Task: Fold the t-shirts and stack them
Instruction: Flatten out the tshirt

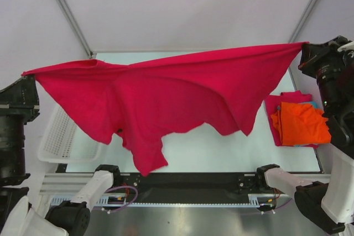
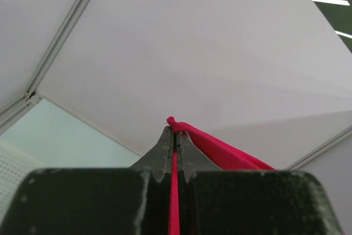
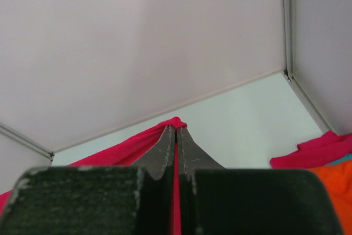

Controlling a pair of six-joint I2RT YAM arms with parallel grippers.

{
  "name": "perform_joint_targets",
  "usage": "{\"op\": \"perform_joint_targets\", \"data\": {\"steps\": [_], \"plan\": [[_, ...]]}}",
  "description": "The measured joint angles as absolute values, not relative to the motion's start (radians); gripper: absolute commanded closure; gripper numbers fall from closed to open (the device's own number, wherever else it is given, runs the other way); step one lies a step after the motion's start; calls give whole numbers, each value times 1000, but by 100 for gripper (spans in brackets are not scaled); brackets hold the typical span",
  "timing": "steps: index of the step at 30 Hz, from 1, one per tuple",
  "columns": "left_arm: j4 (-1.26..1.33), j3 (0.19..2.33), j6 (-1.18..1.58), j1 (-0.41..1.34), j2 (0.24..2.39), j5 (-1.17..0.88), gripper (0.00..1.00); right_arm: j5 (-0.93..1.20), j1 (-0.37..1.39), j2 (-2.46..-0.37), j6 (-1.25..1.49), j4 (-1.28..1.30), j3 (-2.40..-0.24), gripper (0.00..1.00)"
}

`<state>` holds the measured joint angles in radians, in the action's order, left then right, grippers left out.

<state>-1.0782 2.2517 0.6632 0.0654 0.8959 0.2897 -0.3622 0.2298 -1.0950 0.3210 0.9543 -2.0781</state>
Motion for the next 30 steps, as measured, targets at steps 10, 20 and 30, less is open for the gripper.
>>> {"op": "perform_joint_targets", "data": {"steps": [10,20,30], "plan": [[-946,1793,665,63,1016,286,100,-242,183,-1375,348,921,-1894,100],[-814,1631,699,43,1476,202,100,-138,165,-1929,375,908,-1826,100],[-764,1844,715,39,1771,184,100,-192,160,-2223,393,901,-2196,100]]}}
